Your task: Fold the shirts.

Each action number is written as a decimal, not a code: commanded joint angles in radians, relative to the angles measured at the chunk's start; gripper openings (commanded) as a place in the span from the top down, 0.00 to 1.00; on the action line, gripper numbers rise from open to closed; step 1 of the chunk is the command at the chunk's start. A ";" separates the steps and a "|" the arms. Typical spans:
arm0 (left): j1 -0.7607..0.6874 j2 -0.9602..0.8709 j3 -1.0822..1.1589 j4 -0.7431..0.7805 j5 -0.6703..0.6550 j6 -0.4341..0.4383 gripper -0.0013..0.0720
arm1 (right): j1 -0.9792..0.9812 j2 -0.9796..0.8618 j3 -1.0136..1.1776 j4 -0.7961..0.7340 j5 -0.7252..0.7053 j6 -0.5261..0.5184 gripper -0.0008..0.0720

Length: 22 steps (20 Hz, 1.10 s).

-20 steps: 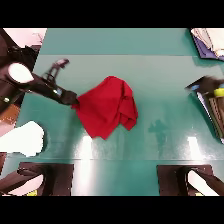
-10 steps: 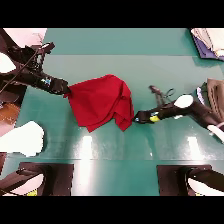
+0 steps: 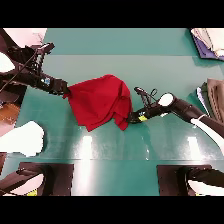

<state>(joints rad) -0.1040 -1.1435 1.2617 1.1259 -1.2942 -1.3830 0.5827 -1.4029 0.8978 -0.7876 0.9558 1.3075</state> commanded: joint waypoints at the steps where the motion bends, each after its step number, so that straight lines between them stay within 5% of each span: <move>1: 0.001 0.005 0.032 0.024 -0.004 0.002 0.95 | -0.056 0.062 0.009 -0.028 0.048 0.002 0.97; 6: 0.001 0.006 0.408 0.105 -0.067 0.001 0.95 | -0.376 0.379 0.164 -0.268 0.092 0.117 0.97; 12: 0.001 0.007 0.798 0.013 -0.071 -0.009 0.95 | -0.742 0.575 0.537 -0.281 0.060 0.116 0.97; 22: 0.001 0.200 0.830 -0.148 -0.021 -0.034 0.95 | -0.967 0.647 0.944 -0.282 0.140 0.093 0.97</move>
<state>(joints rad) -0.1036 -0.9913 2.0830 1.0515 -1.3327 -1.4132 -0.3431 -0.7536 1.7294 -1.0664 1.0569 1.4090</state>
